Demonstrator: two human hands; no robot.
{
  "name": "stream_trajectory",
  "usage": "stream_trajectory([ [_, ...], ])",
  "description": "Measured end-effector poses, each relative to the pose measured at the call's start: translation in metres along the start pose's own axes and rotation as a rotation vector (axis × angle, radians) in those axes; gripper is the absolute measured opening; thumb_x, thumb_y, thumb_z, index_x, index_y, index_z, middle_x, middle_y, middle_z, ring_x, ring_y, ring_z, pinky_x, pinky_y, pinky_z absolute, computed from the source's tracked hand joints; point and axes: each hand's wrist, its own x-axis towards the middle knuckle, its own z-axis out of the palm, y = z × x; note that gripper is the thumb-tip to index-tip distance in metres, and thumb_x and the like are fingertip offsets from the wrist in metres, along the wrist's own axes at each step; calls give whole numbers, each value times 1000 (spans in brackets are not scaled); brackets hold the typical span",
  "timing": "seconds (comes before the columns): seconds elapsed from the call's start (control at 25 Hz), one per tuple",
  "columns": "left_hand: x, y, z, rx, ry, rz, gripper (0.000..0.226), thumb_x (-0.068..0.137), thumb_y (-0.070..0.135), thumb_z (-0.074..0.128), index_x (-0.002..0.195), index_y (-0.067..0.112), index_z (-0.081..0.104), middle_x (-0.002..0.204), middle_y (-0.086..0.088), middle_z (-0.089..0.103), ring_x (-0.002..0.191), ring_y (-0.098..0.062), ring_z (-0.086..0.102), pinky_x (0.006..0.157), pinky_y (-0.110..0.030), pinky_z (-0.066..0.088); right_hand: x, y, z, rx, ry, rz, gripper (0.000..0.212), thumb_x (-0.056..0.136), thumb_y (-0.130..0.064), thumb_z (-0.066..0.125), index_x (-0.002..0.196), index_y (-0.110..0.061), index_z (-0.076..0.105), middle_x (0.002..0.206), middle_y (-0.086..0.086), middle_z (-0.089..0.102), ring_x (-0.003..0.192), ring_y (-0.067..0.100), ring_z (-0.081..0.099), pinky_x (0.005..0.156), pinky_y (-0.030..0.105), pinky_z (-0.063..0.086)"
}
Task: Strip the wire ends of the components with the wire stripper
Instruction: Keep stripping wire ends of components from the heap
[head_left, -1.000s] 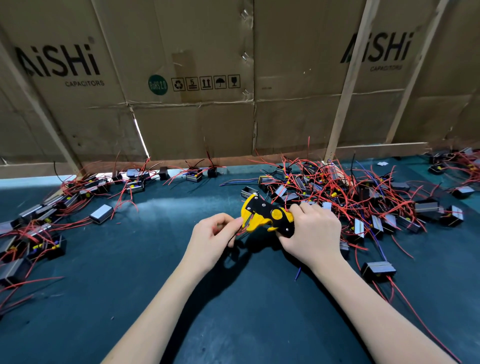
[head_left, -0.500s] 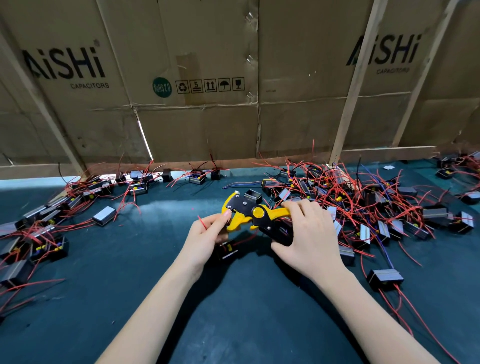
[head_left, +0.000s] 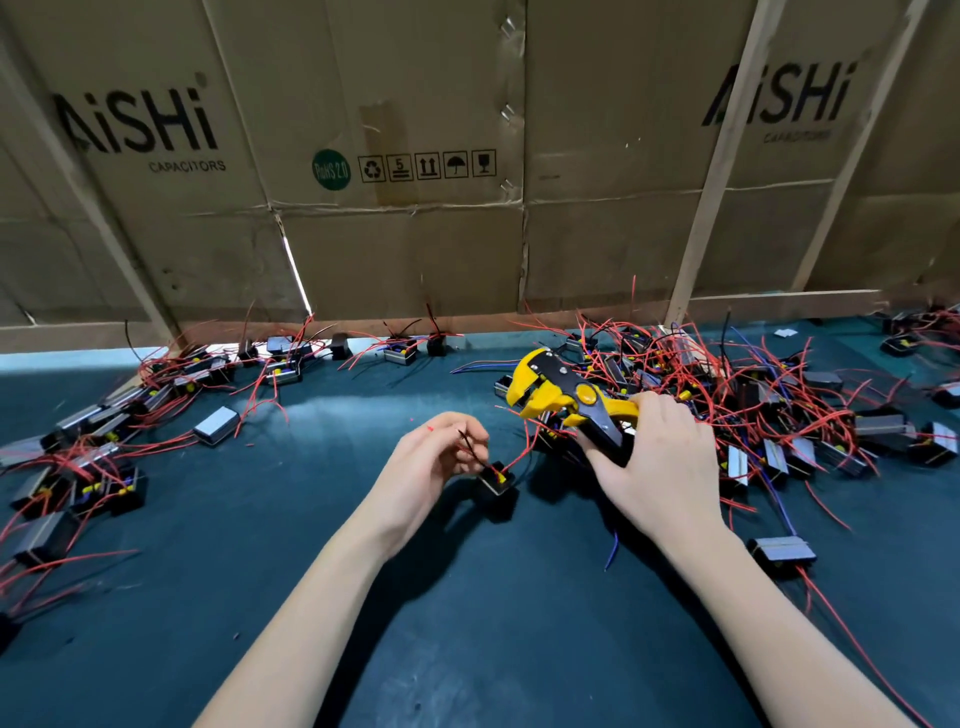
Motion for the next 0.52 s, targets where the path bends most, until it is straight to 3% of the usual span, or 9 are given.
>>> stream_trajectory([
  [0.16,-4,-5,-2,75,-96,13,24,99,-1,42,88,0,64,90,-8,67,85,-16,61,82,-23,50,1,5,4,-9,12,-5,61,75,-57,72,99,-4,58,87,12,60,85,36,58,72,42,40],
  [0.28,-6,-9,-7,202,-100,65,17,96,4,55,102,3,71,101,-9,73,95,-18,67,90,-25,52,0,3,6,-3,-9,-17,59,77,-58,69,100,-5,57,89,11,60,87,35,59,72,42,40],
  [0.4,-6,-8,-7,102,-22,46,19,91,3,62,109,6,68,95,-17,75,81,-17,69,78,-22,55,0,2,7,9,-21,-11,58,77,-60,65,99,-6,57,90,9,60,89,34,58,73,42,38],
  [0.52,-5,-5,-5,74,105,66,6,82,15,71,87,13,70,81,-11,75,66,-9,61,65,-13,48,-2,1,7,-11,-5,-8,59,75,-59,68,99,-6,57,90,10,60,88,34,57,73,42,38],
])
